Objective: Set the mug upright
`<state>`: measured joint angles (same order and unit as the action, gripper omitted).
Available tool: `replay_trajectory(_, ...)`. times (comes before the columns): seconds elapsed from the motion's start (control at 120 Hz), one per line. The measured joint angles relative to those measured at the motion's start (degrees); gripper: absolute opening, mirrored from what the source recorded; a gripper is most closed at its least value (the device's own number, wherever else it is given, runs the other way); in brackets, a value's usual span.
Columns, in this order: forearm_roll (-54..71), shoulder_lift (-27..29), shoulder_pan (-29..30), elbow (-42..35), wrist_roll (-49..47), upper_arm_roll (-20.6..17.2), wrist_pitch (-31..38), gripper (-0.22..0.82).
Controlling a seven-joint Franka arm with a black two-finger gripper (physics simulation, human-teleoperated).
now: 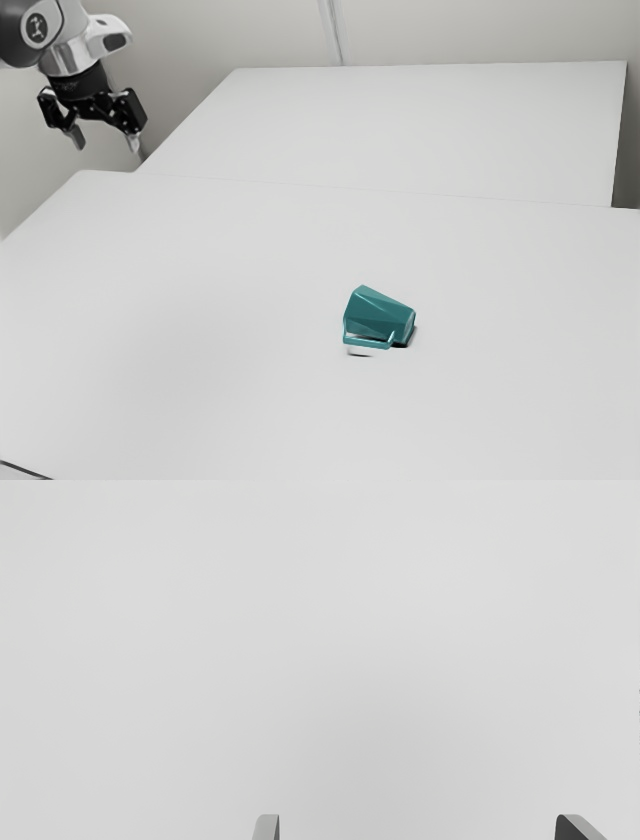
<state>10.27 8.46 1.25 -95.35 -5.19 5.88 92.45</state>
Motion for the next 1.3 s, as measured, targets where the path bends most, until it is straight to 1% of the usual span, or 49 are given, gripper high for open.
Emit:
replay_trajectory(0.167,-0.25,-0.25,-0.08,0.14,1.30,-0.07,0.60,0.60)
replay_trajectory(0.317,-1.79,-1.64,0.08,-0.12,2.21,0.17,0.94,0.60)
replay_trajectory(0.467,-9.77,-5.34,0.11,-1.02,2.86,0.19,1.94,0.60)
replay_trajectory(0.667,-23.02,-10.74,-0.09,-4.73,3.42,0.10,5.83,0.60)
replay_trajectory(0.8,-32.31,-14.93,-0.05,-7.93,3.69,0.03,8.59,0.60)
replay_trajectory(0.858,-36.50,-15.99,0.10,-10.74,3.79,-0.35,9.40,0.60)
replay_trajectory(0.95,-41.70,-17.80,-0.11,-12.96,3.92,-0.83,10.32,0.60)
replay_trajectory(1.15,-50.55,-23.28,-1.49,-13.25,4.16,-2.26,13.00,0.60)
replay_trajectory(1.3,-56.49,-25.94,-2.21,-13.38,4.27,-3.39,14.66,0.60)
